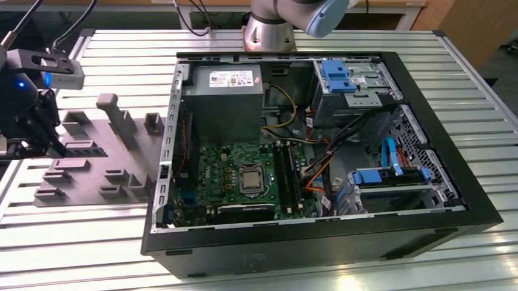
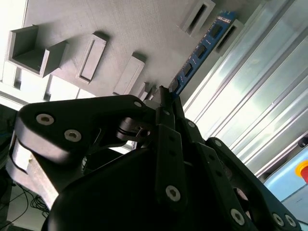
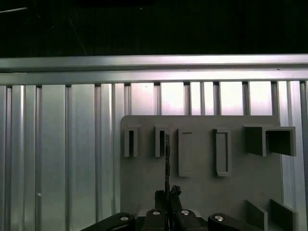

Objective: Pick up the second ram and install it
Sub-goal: 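Pick up the second ram and move it above second insertion slot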

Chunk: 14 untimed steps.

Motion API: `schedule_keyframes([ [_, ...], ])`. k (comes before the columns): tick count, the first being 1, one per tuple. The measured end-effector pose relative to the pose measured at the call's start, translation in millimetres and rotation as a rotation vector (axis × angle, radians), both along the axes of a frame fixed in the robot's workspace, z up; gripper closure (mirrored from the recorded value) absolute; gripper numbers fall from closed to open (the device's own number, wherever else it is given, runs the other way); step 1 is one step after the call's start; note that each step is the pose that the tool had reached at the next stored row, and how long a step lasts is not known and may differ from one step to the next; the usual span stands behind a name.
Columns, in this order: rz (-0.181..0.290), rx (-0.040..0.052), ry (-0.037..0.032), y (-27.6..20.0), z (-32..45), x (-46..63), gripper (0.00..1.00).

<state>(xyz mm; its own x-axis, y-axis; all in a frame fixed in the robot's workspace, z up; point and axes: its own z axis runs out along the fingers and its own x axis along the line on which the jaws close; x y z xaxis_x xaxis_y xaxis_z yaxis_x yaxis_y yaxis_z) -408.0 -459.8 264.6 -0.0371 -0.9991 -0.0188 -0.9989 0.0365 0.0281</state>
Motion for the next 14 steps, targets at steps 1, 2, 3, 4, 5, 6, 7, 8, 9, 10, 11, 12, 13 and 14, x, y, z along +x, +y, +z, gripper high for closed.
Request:
schedule_keyframes([
  [1,0.0,0.0,0.0,0.0,0.8,0.0,0.86],
  [2,0.0,0.0001,0.0,0.0,1.4,0.0,0.86],
  [3,0.0,0.0002,-0.0001,0.0,2.0,0.0,0.86],
  [4,0.0,0.0001,0.0,0.0,2.7,0.0,0.86],
  [5,0.0,0.0001,0.0001,0.0,3.5,0.0,0.86],
  [6,0.0,0.0002,0.0,0.0,4.1,0.0,0.86],
  [7,0.0,0.0002,-0.0001,0.0,4.7,0.0,0.86],
  [8,0.0,0.0002,-0.0001,0.0,5.1,0.0,0.86],
  [9,0.0,0.0003,-0.0001,0.0,5.5,0.0,0.86],
  [10,0.0,0.0002,0.0,0.0,6.1,0.0,0.86],
  [11,0.0,0.0002,0.0,0.0,6.6,0.0,0.86],
  [12,0.0,0.0002,-0.0001,0.0,6.9,0.0,0.86],
  [13,0.0,0.0002,-0.0001,0.0,7.4,0.0,0.86],
  [14,0.0,0.0002,0.0,0.0,8.0,0.0,0.86],
])
